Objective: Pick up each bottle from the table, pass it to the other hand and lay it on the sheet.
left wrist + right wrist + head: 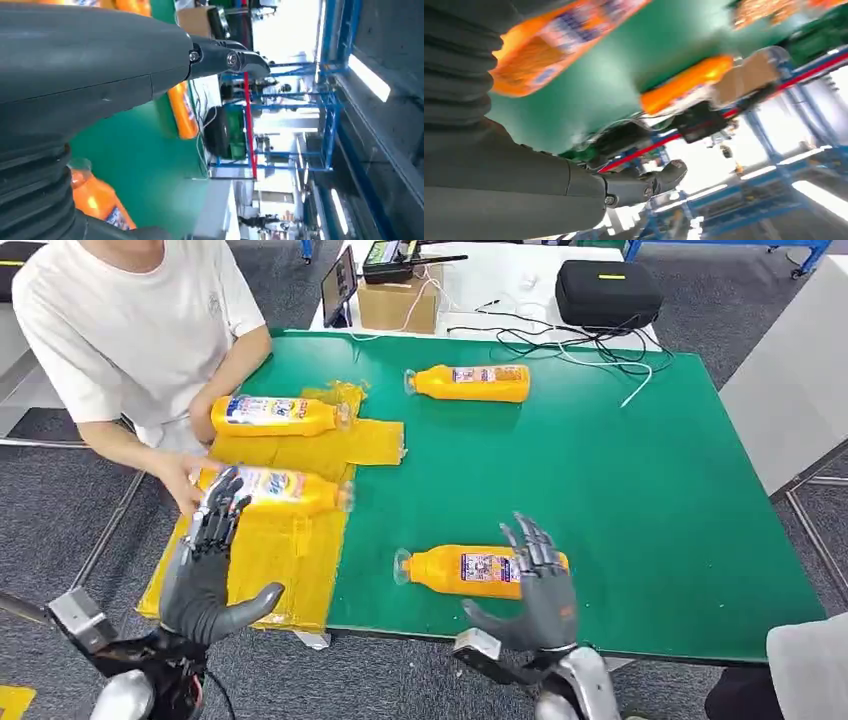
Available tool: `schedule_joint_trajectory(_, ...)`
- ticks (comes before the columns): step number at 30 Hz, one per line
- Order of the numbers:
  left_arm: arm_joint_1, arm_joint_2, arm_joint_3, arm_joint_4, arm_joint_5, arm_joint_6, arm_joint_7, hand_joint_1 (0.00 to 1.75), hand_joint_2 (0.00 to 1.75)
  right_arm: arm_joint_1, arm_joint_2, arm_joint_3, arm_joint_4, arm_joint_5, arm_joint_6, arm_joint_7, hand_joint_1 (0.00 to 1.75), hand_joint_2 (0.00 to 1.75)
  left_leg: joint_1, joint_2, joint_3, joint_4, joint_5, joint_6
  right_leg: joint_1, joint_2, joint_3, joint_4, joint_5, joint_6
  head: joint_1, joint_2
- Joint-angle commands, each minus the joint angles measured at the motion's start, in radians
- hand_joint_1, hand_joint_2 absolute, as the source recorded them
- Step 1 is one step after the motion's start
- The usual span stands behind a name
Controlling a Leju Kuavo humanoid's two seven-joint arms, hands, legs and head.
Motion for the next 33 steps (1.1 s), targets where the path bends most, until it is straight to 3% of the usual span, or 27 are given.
schedule_joint_trajectory(1,0.079,-0.111,-0.014,0.094,-0.132,0.147,0.043,0.0,1.75,0.021,-0.032,-0.093,0.038,0.022,0.0,0.062,0.0,1.75,0.0,0.0,0.004,-0.002,0.0,-0.001,0.0,0.0,0.004,-0.002,0.0,-0.001,0.0,0.0)
schedule_joint_trajectory(6,0.108,-0.143,-0.065,0.184,-0.083,0.161,0.025,0.0,1.75,-0.032,-0.025,-0.101,0.111,0.018,-0.002,0.063,0.0,1.75,0.0,0.001,0.004,-0.002,0.0,0.0,0.0,0.001,0.004,-0.002,0.0,-0.001,0.0,0.0)
schedule_joint_trajectory(9,0.1,-0.124,-0.109,0.181,-0.101,0.176,0.02,0.0,1.75,-0.083,-0.025,-0.088,0.167,0.023,0.021,0.071,0.0,1.75,0.0,0.002,0.004,-0.002,0.0,0.0,0.0,0.001,0.004,-0.002,0.0,-0.001,0.0,0.0)
schedule_joint_trajectory(10,0.087,-0.137,-0.104,0.182,0.075,0.094,0.056,0.0,1.75,-0.128,-0.018,-0.07,0.213,0.034,0.038,0.07,0.0,1.75,0.0,0.004,0.006,-0.002,-0.001,-0.001,0.0,0.003,0.005,-0.002,0.0,-0.002,0.0,0.0)
schedule_joint_trajectory(16,0.065,-0.145,-0.08,0.193,0.068,0.137,0.063,0.0,1.75,-0.165,-0.009,-0.041,0.253,0.043,0.051,0.096,0.0,1.75,0.001,0.002,0.003,-0.001,0.0,-0.001,0.001,0.001,0.002,-0.001,0.001,-0.002,0.0,0.0)
schedule_joint_trajectory(21,0.026,-0.162,-0.08,0.222,0.079,0.151,0.089,0.0,1.75,-0.295,-0.02,0.053,0.38,0.104,0.158,0.21,0.0,1.75,0.001,0.005,0.003,-0.001,0.0,-0.001,0.001,0.004,0.002,-0.001,0.001,-0.001,0.0,0.0)
schedule_joint_trajectory(26,0.039,-0.201,-0.034,0.191,0.251,0.107,0.164,0.0,1.75,-0.411,-0.046,0.145,0.518,0.092,0.393,0.253,0.0,1.75,0.001,0.006,0.003,-0.001,0.0,-0.001,0.001,0.004,0.002,0.0,0.002,-0.001,0.0,0.0)
schedule_joint_trajectory(30,0.043,-0.199,-0.026,0.172,0.263,0.113,0.177,0.0,1.75,-0.45,-0.069,0.194,0.549,0.107,0.454,0.28,0.0,1.75,0.001,0.004,0.003,0.0,0.0,0.0,0.001,0.003,0.003,0.0,0.001,-0.001,0.0,0.0)
schedule_joint_trajectory(31,0.051,-0.201,-0.019,0.165,0.254,0.12,0.182,0.0,1.75,-0.475,-0.086,0.24,0.559,0.146,0.494,0.343,0.0,1.75,0.0,0.003,0.002,0.0,0.001,0.0,0.0,0.002,0.002,0.0,0.001,-0.001,0.0,0.0)
schedule_joint_trajectory(33,0.055,-0.199,-0.017,0.166,0.251,0.122,0.186,0.0,1.75,-0.484,-0.091,0.247,0.56,0.152,0.501,0.356,0.0,1.75,0.001,0.004,0.003,0.0,0.0,0.0,0.001,0.003,0.003,0.0,0.001,-0.001,-0.001,0.0)
